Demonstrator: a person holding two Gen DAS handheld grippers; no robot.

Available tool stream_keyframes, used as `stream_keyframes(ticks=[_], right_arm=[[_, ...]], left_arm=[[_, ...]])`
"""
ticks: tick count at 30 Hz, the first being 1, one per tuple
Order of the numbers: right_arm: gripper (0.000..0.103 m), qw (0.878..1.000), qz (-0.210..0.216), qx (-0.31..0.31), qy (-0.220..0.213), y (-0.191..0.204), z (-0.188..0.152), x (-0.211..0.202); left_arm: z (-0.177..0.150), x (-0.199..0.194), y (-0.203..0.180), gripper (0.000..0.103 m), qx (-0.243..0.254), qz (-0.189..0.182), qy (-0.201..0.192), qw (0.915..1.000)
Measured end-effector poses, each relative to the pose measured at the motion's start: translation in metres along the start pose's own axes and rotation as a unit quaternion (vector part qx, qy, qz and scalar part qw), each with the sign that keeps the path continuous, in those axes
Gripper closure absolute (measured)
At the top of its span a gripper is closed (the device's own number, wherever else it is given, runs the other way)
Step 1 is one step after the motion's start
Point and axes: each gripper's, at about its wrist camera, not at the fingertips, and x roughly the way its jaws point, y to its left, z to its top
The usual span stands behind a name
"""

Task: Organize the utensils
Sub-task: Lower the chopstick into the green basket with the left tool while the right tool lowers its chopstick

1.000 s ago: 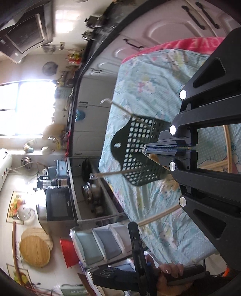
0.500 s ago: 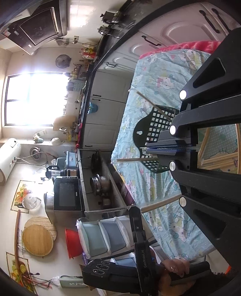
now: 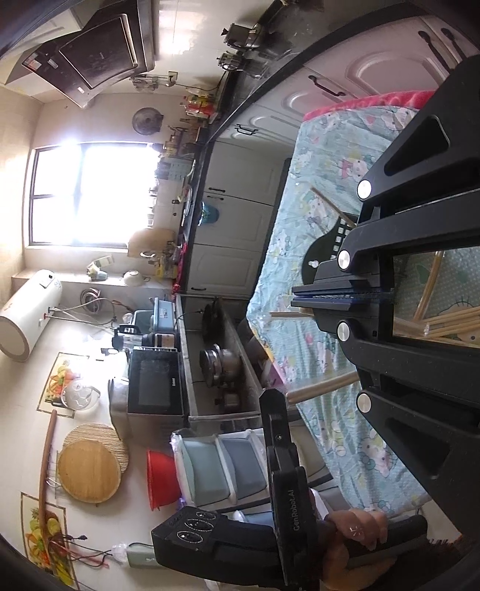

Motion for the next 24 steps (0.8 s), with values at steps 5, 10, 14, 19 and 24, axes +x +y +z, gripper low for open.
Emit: stream_keyframes(ticks=[5,10,14,19,24], right_arm=[[0.102,1.000,-0.006,0.000,-0.015,-0.003,0.011,-0.005],[0.102,0.999,-0.013,0.001,-0.031,-0.007,0.023,-0.010],[0.102,0.999,-0.021,0.000,-0.044,-0.010,0.034,-0.015],[0.102,0.998,-0.027,-0.003,-0.059,-0.012,0.046,-0.019],[0.102,0.997,-0.033,0.001,-0.068,-0.015,0.056,-0.015]], left_arm=[[0.014,0.000,-0.008,0.103,0.009,-0.005,-0.011,0.9999],[0.028,-0.001,-0.013,0.103,0.017,-0.009,-0.021,0.9996],[0.041,0.000,-0.018,0.103,0.027,-0.010,-0.031,0.9991],[0.055,0.001,-0.023,0.103,0.037,-0.012,-0.042,0.9984],[0.070,0.005,-0.024,0.103,0.044,-0.011,-0.050,0.9977]])
